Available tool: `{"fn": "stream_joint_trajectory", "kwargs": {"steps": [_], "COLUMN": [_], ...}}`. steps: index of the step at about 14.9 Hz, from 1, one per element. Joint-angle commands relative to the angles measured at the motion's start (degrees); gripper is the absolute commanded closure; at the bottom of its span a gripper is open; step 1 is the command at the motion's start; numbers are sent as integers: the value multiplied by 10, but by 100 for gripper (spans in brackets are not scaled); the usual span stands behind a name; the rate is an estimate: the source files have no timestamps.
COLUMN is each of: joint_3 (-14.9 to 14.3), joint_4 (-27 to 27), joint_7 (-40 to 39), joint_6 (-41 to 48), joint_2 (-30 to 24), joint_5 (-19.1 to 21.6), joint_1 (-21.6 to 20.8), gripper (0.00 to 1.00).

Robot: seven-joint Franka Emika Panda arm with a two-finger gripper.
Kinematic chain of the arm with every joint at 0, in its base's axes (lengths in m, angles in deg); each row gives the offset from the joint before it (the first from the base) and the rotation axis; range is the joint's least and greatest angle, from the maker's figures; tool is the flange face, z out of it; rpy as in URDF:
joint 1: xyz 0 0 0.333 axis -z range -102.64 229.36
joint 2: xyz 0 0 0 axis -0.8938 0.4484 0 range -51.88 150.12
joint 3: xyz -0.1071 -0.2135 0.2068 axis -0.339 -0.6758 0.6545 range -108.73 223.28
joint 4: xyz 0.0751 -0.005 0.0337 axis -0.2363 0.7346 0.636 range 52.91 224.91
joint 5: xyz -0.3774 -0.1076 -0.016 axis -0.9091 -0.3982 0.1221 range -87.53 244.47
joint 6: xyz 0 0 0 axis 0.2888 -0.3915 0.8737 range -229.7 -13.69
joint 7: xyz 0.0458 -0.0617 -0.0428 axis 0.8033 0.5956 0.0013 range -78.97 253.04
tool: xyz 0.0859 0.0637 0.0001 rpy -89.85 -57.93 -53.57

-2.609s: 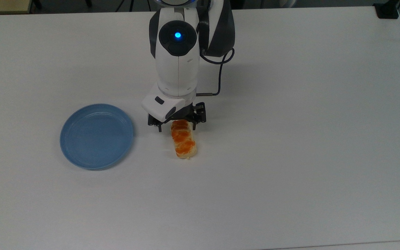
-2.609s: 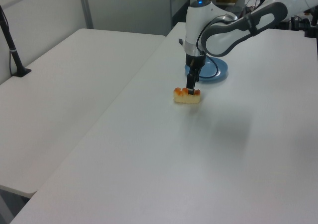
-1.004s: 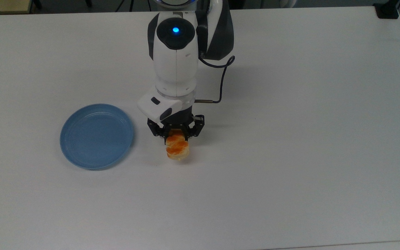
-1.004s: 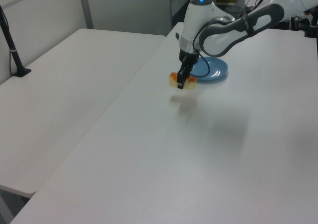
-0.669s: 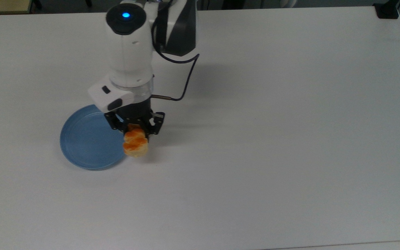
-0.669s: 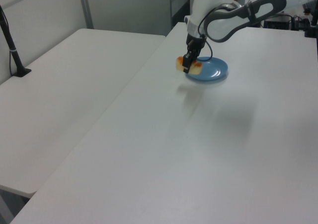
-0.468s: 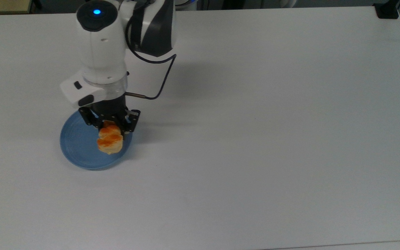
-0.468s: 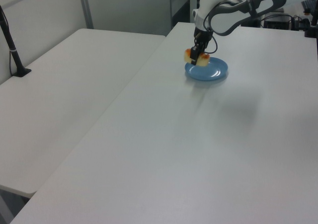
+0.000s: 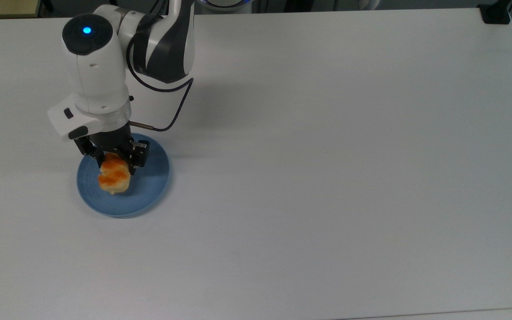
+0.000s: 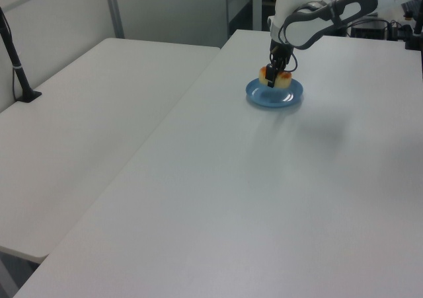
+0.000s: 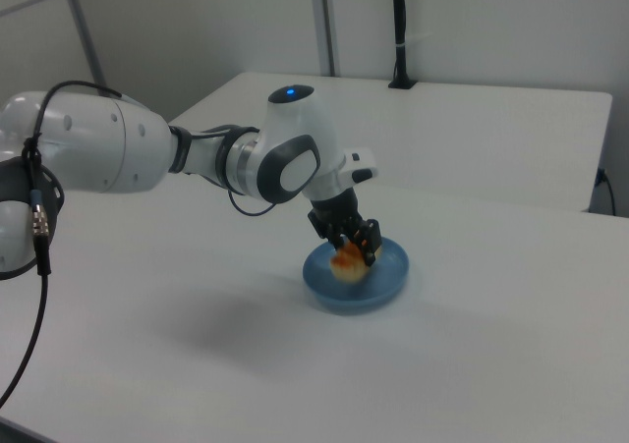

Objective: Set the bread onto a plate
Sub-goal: 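Lower the roll onto the plate and open the gripper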

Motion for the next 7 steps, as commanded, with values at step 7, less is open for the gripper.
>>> {"fn": "stream_joint_trajectory", "kwargs": {"steps": [7], "joint_3": [-6], "joint_4": [11], "joint_7": [-1], "joint_6": [68], "joint_2": [-57], "joint_5": [-5], "joint_1": [-32], "gripper": [0]}}
